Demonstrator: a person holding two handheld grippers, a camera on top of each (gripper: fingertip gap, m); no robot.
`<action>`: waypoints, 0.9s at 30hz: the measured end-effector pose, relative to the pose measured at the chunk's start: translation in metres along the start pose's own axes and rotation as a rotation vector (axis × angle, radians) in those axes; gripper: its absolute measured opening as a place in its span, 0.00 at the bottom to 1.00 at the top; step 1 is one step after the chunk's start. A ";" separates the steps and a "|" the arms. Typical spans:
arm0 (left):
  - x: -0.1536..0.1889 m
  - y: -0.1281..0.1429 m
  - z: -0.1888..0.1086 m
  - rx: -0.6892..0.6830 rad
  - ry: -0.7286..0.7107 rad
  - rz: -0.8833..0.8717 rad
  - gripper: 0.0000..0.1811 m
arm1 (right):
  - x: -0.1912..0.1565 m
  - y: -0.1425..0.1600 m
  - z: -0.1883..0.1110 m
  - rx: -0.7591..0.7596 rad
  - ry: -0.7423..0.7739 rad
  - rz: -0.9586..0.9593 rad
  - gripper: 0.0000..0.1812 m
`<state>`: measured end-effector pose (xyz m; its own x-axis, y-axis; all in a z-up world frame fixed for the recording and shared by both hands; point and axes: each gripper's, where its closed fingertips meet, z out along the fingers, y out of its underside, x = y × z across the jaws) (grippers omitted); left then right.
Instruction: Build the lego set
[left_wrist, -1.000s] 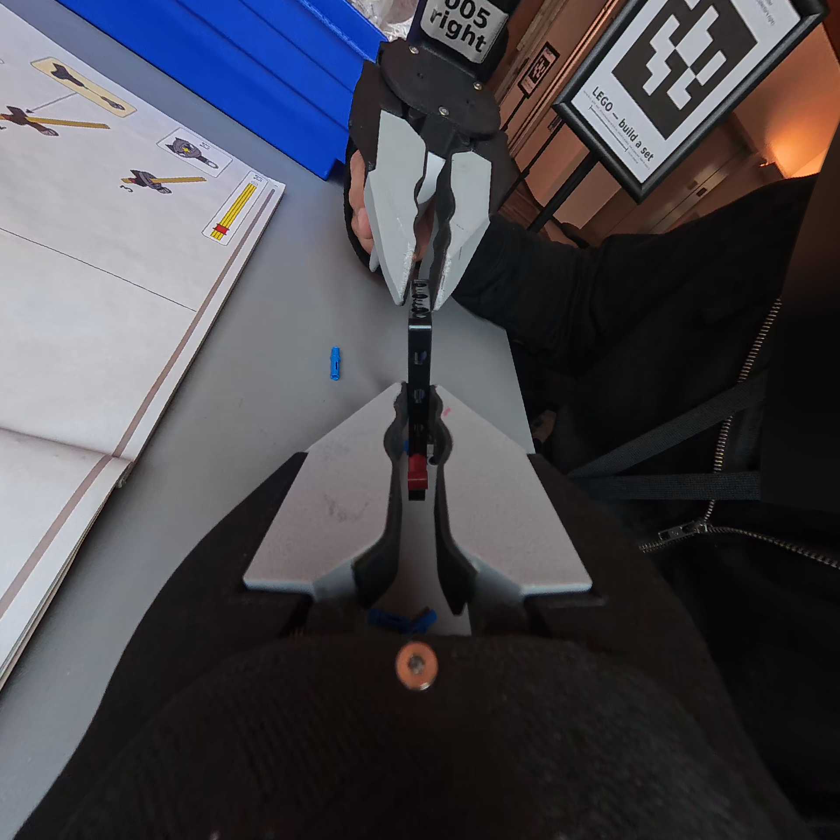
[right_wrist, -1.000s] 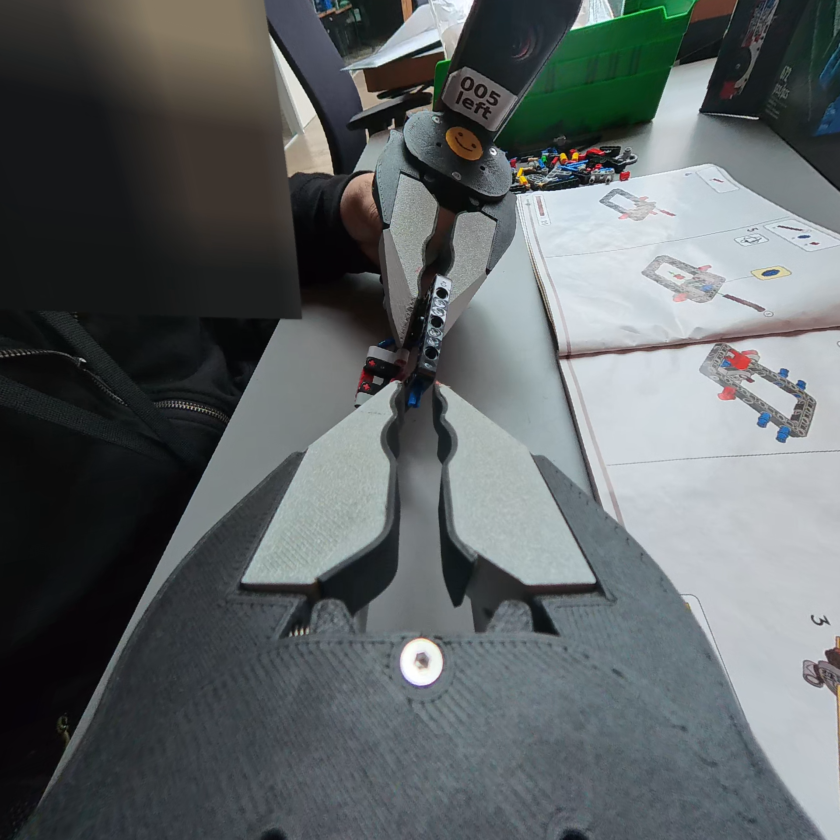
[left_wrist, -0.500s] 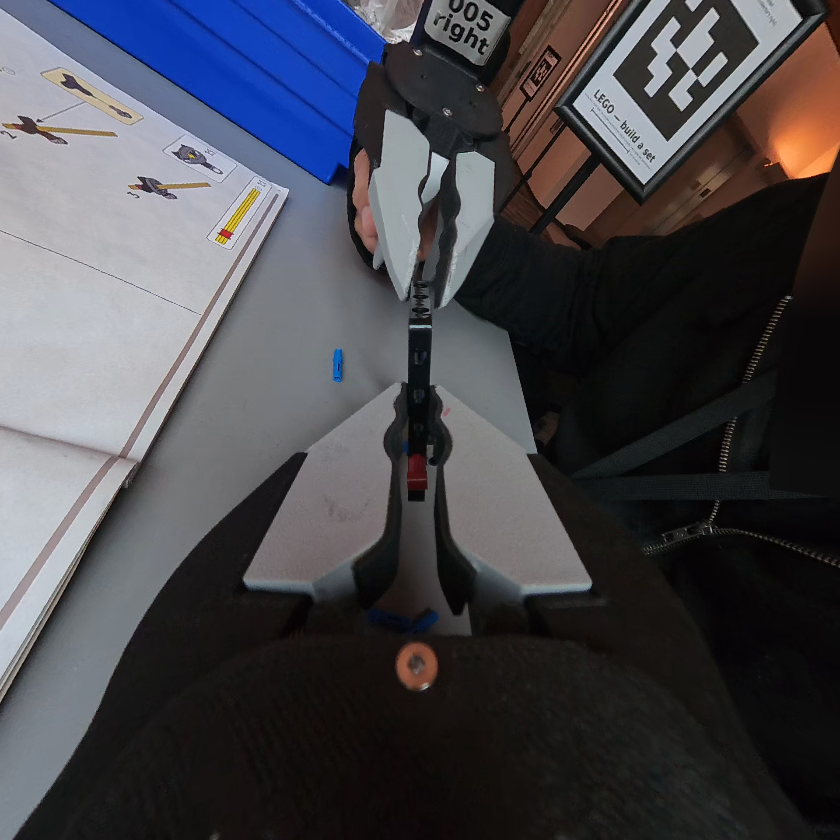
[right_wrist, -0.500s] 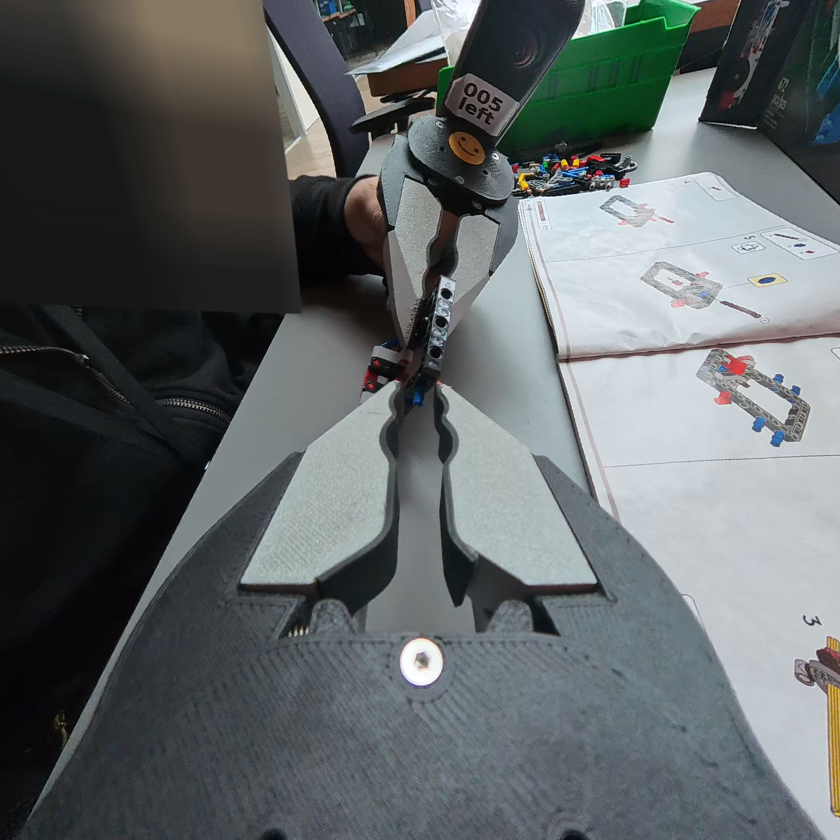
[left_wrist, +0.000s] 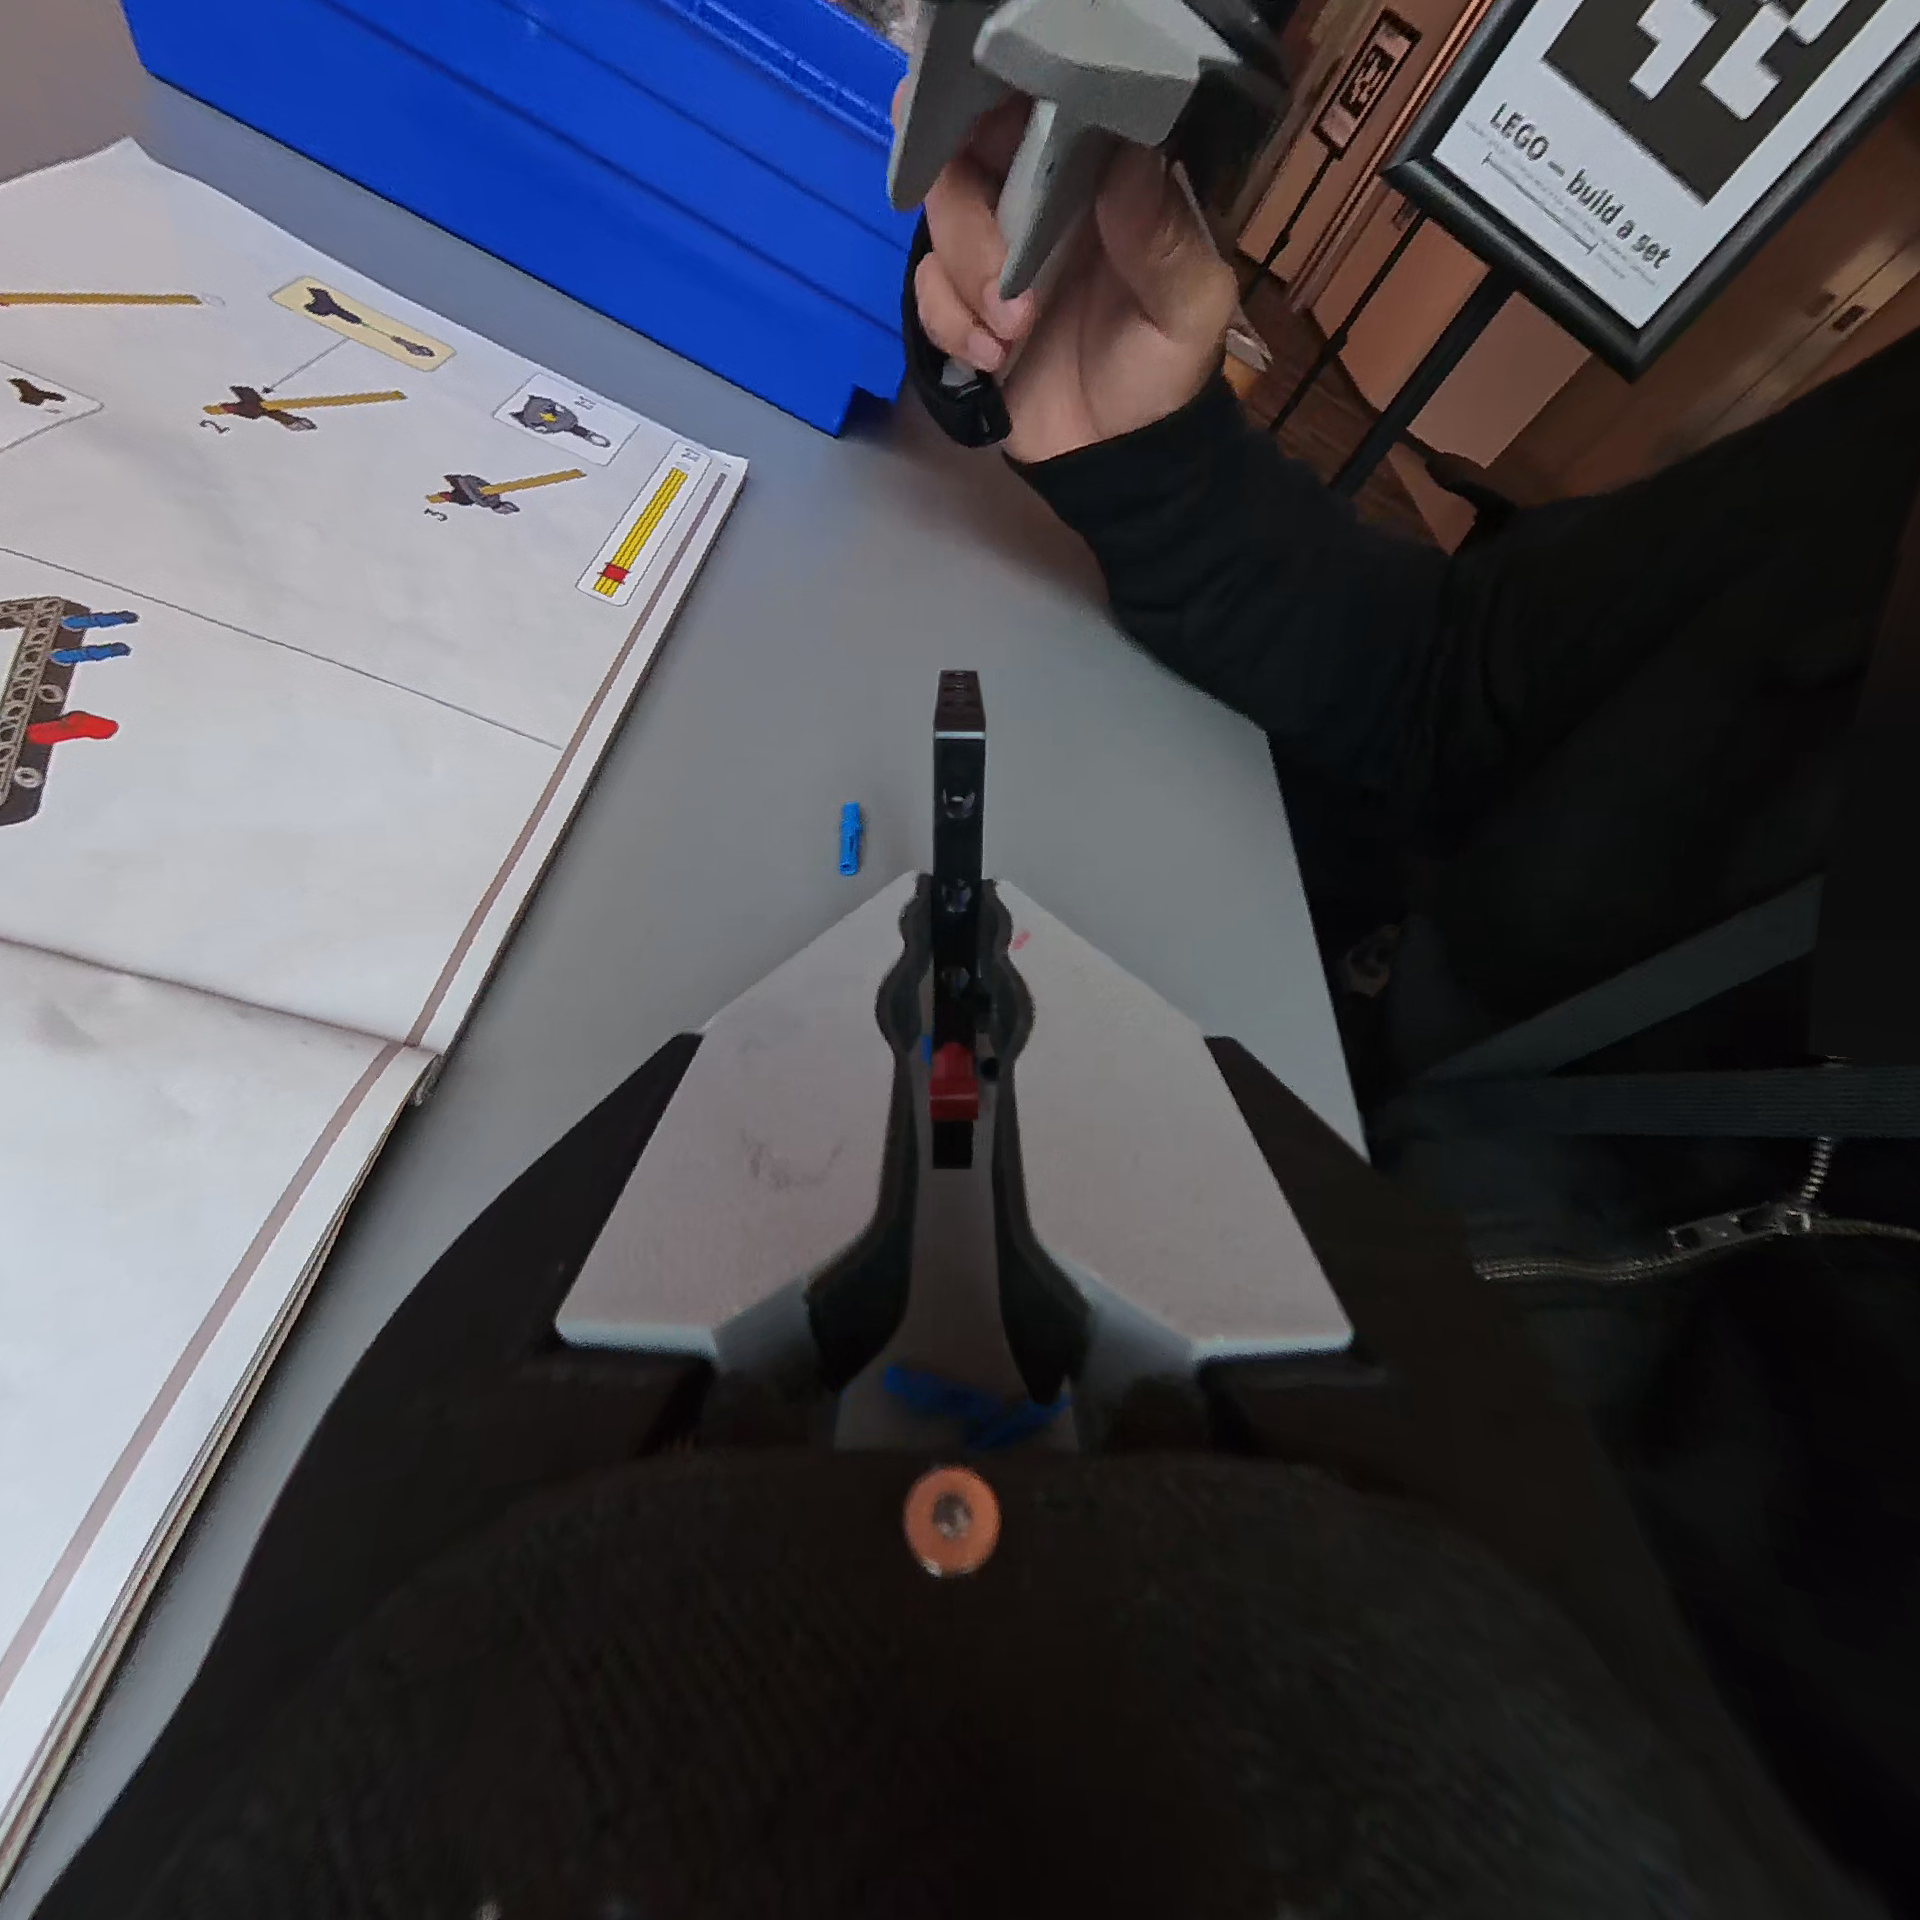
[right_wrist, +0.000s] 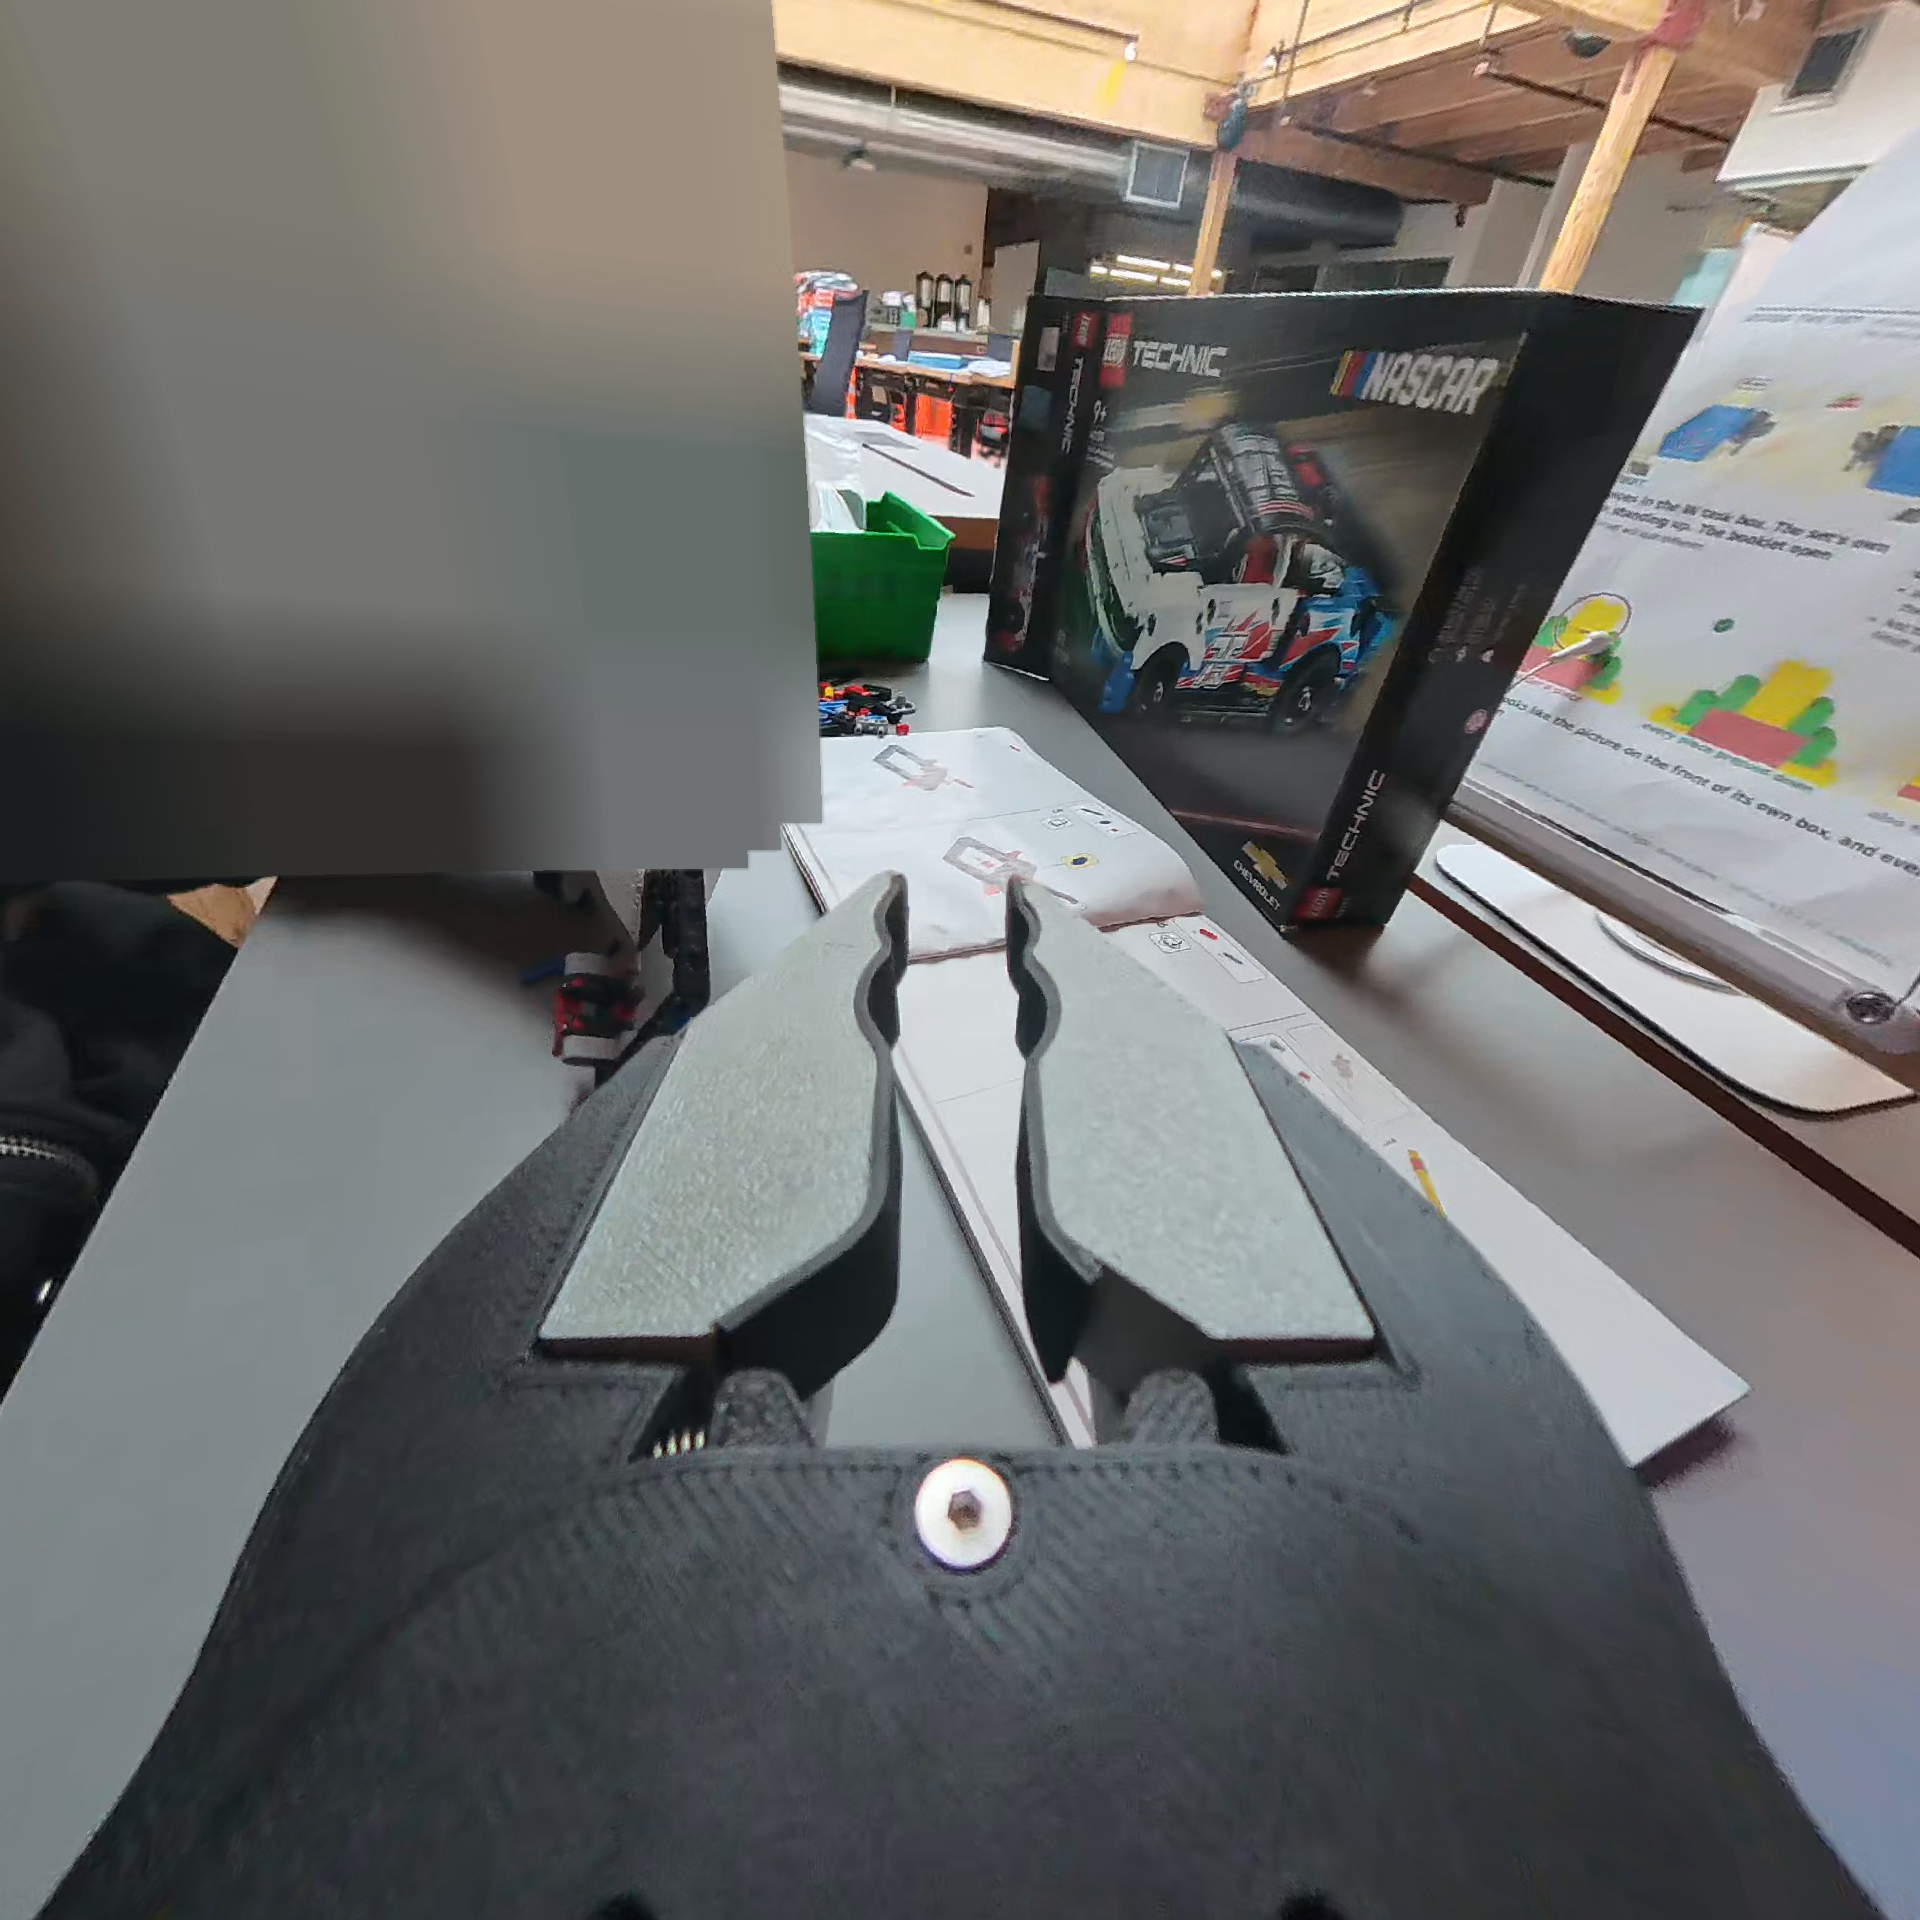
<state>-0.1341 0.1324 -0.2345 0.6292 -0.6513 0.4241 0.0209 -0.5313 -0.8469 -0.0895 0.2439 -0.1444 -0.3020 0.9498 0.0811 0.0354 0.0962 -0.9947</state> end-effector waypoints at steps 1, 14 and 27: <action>-0.002 0.001 0.000 -0.004 -0.012 0.001 0.03 | 0.001 0.001 0.000 -0.002 0.001 0.014 0.08; -0.008 0.004 0.001 -0.025 -0.033 -0.023 0.03 | -0.035 0.049 0.038 -0.208 -0.187 0.069 0.18; -0.014 0.010 0.002 -0.053 -0.041 -0.096 0.03 | -0.064 0.090 0.063 -0.388 -0.271 0.070 0.20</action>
<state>-0.1413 0.1378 -0.2495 0.6574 -0.5741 0.4881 0.0424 -0.6186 -0.7846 -0.1266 0.1730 -0.2435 -0.5215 0.8514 -0.0560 0.4021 0.1873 -0.8962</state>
